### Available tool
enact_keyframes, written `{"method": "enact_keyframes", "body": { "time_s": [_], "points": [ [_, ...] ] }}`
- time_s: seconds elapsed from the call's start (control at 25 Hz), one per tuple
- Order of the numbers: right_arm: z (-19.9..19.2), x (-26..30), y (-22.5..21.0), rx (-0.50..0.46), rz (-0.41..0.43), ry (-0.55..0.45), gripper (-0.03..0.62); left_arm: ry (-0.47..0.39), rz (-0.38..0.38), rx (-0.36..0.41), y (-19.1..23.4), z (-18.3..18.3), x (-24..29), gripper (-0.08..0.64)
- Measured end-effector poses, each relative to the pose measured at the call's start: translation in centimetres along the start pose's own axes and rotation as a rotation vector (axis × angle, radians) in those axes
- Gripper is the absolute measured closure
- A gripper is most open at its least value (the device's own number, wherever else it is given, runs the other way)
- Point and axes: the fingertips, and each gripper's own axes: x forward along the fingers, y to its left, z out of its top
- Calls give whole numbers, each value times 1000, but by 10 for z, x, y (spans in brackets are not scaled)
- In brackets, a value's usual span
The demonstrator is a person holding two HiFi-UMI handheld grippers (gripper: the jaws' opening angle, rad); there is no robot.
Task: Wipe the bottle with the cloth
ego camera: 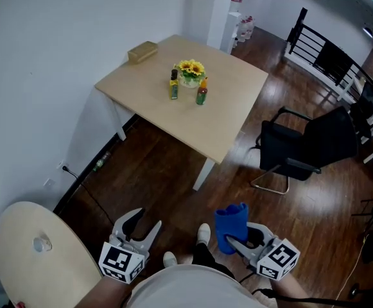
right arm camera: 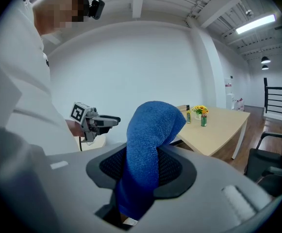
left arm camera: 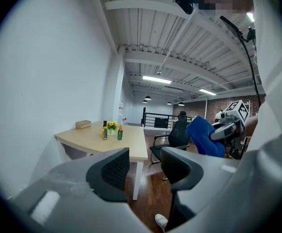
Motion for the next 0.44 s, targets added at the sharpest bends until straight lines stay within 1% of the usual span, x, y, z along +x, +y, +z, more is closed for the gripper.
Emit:
{"method": "enact_keyframes", "body": {
  "time_s": [0.16,0.44],
  "points": [
    [-2,4,20,-22,4,3,436,2,-16,-15,-6,-14,-19,347],
    [-5,4,47,-35,3,9,436,-3,-42,-15,-15,-23,-40,354]
  ]
}}
